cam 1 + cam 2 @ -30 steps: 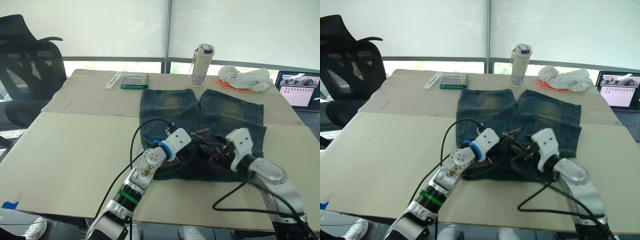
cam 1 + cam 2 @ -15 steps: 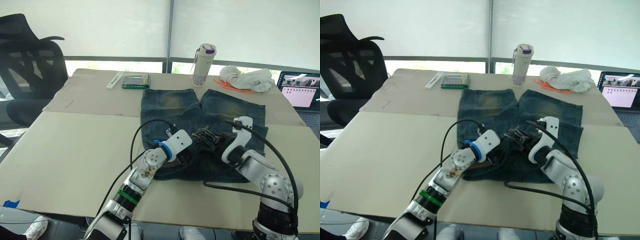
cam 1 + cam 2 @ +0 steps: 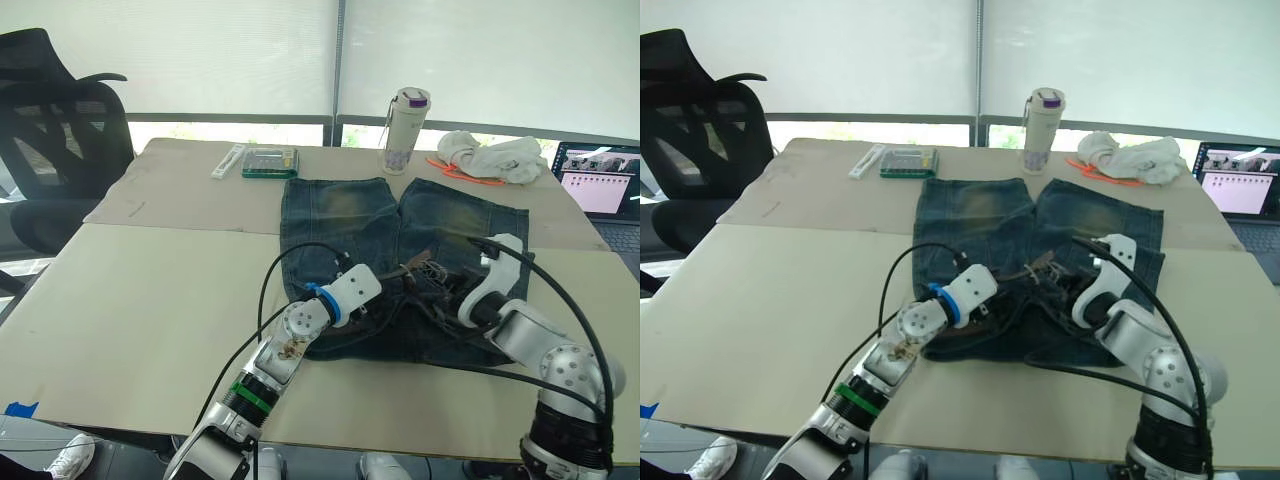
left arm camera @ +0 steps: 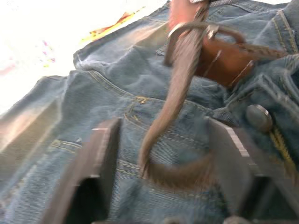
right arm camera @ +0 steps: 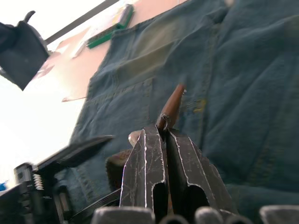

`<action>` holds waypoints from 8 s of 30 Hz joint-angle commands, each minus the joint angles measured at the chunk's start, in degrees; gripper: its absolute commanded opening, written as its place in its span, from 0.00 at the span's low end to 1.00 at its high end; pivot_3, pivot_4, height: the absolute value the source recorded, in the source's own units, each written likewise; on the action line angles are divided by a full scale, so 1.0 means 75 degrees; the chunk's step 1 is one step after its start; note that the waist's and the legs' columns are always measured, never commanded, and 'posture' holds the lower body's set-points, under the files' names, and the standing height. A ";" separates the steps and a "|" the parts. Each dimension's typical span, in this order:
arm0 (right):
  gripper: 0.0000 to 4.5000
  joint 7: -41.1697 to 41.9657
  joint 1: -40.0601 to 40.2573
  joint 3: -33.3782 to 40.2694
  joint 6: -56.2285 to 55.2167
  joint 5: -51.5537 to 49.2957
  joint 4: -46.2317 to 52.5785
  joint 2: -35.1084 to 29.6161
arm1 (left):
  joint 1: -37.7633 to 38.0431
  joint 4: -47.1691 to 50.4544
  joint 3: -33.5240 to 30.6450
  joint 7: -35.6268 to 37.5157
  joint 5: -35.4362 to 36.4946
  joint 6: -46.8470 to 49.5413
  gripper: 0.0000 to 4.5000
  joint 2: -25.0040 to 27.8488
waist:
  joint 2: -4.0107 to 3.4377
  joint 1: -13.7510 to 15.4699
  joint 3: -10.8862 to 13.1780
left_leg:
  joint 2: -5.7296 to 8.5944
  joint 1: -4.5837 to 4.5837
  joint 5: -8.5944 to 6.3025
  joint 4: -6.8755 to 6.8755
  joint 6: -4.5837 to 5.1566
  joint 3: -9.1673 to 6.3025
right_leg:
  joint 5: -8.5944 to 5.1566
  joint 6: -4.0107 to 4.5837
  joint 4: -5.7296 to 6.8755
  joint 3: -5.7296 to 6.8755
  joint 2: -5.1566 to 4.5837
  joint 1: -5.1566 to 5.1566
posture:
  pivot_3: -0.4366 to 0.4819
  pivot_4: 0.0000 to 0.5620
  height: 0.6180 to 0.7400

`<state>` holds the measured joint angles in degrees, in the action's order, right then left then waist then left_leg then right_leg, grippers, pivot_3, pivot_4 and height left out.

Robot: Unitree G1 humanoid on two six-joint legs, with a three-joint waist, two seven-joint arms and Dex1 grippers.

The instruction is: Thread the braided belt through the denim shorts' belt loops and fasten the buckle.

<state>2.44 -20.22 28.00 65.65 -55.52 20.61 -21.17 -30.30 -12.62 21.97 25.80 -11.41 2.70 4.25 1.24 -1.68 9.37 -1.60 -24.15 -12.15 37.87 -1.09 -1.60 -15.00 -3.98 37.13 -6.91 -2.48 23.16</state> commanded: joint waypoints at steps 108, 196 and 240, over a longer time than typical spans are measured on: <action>0.70 0.4043 0.2147 -0.4772 -0.4058 0.4096 -0.0373 -0.2364 | 0.0819 0.2494 -0.5051 -0.0720 0.8896 0.6304 0.00 -0.1105 | 0.0007 -0.0109 -0.0006 | -0.0005 0.0064 -0.0001 -0.0001 -0.0002 0.0000 | -0.0004 -0.0003 -0.0017 -0.0001 0.0009 -0.0065 | 0.48 0.27 0.98; 0.01 0.7380 0.0042 -0.5922 -0.4860 0.6452 -0.2610 -0.3030 | 0.2363 0.2830 -0.4431 -0.0808 0.7731 0.4617 0.00 0.0430 | 0.0052 -0.0130 -0.0003 | -0.0012 0.0118 -0.0007 -0.0016 -0.0006 0.0002 | -0.0005 -0.0002 -0.0055 0.0003 0.0006 -0.0119 | 0.48 0.27 0.98; 0.01 0.7677 -0.0616 -0.6880 -0.5248 0.7572 -0.3303 -0.2770 | 0.2284 0.2761 -0.4597 -0.1499 0.7296 0.3957 0.00 0.0100 | 0.0130 -0.0271 -0.0049 | -0.0021 0.0134 -0.0008 -0.0020 -0.0008 0.0001 | -0.0007 0.0001 -0.0057 0.0003 0.0013 -0.0126 | 0.48 0.27 0.98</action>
<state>60.06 -27.76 -18.97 21.96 -3.32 1.19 -41.53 -11.80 7.74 -9.37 16.36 44.12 35.42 4.92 2.21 -3.71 9.00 -1.76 -23.14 -12.21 37.72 -1.15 -1.59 -15.05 -3.98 36.70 -6.89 -2.38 22.20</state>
